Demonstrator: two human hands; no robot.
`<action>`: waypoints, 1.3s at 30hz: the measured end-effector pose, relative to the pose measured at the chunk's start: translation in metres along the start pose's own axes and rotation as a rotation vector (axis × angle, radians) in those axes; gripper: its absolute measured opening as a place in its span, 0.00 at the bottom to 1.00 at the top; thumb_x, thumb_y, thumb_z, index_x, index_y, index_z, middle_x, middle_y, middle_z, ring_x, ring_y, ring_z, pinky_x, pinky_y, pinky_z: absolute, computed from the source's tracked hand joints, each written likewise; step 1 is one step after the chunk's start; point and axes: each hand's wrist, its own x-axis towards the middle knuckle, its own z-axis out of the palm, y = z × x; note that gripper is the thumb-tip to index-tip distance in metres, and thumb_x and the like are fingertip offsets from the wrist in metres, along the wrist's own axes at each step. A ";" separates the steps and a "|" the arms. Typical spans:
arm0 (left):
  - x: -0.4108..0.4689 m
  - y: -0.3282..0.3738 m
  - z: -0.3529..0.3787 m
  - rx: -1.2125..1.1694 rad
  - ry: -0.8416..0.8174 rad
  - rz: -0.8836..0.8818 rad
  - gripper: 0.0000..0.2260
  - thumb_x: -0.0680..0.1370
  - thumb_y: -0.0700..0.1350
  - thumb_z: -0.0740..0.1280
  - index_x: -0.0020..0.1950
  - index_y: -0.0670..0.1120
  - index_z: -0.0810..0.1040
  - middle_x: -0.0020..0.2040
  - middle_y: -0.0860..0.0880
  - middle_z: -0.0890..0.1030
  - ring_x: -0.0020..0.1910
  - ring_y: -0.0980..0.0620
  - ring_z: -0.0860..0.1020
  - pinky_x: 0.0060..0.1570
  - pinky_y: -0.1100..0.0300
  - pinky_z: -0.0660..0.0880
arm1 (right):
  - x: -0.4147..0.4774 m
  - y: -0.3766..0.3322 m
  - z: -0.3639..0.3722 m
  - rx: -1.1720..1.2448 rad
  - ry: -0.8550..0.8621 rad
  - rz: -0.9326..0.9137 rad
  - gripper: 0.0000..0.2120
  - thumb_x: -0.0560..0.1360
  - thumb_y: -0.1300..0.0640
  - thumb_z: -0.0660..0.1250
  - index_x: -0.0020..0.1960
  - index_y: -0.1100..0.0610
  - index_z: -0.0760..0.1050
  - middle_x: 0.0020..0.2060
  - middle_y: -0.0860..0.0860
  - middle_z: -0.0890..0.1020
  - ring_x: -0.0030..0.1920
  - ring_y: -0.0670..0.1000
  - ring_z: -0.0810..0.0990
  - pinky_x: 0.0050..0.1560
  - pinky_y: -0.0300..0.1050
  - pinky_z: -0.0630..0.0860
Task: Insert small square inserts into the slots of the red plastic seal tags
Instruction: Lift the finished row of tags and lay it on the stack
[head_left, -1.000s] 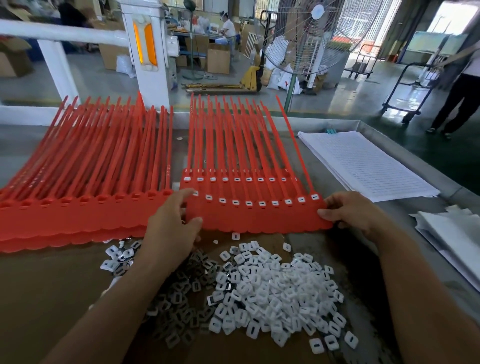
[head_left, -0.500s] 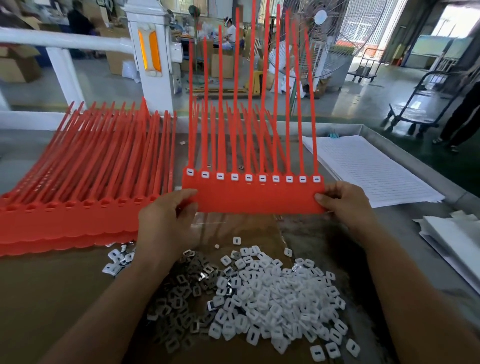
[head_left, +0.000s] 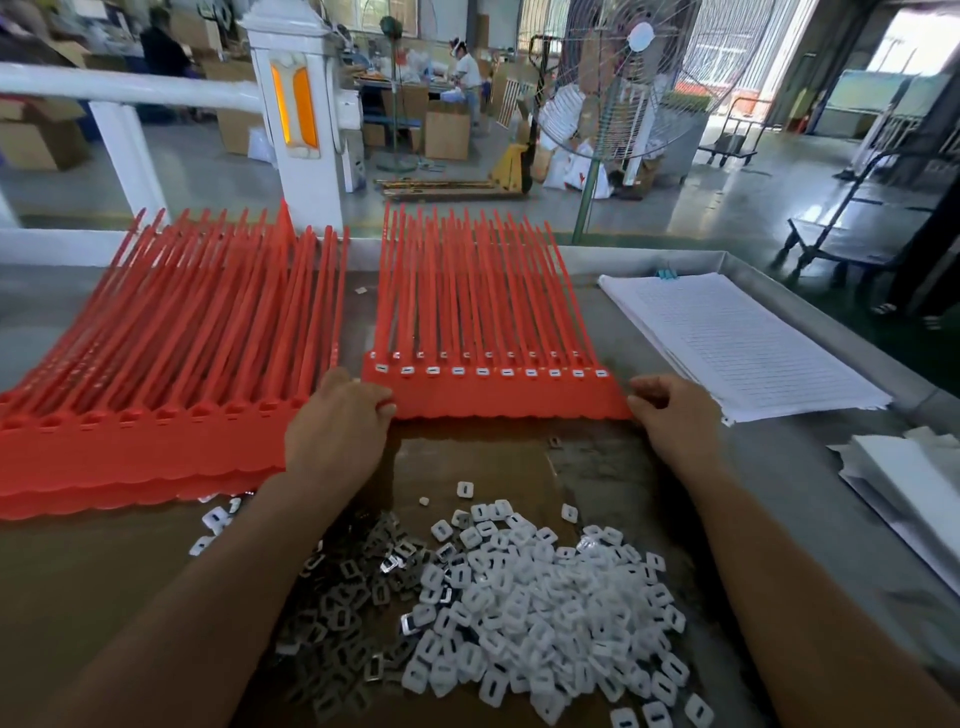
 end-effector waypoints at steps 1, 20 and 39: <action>0.000 0.001 -0.001 0.007 -0.010 -0.001 0.11 0.76 0.46 0.63 0.57 0.48 0.79 0.56 0.44 0.72 0.54 0.44 0.75 0.56 0.51 0.70 | -0.001 0.000 -0.001 -0.014 0.011 -0.013 0.12 0.74 0.62 0.66 0.57 0.61 0.77 0.53 0.55 0.81 0.51 0.49 0.77 0.50 0.33 0.64; -0.047 -0.004 -0.037 -1.694 -0.315 -0.892 0.08 0.76 0.33 0.56 0.42 0.33 0.74 0.27 0.41 0.79 0.25 0.50 0.80 0.24 0.64 0.77 | -0.007 0.003 0.018 -0.301 -0.138 -0.424 0.10 0.71 0.65 0.68 0.51 0.56 0.82 0.52 0.52 0.82 0.55 0.53 0.76 0.56 0.39 0.65; -0.049 -0.006 -0.047 -1.772 -0.381 -0.947 0.10 0.76 0.33 0.55 0.47 0.27 0.70 0.42 0.31 0.77 0.41 0.41 0.78 0.42 0.59 0.78 | -0.009 0.008 0.016 -0.321 -0.165 -0.395 0.13 0.71 0.63 0.69 0.56 0.56 0.79 0.55 0.53 0.80 0.57 0.53 0.74 0.55 0.39 0.64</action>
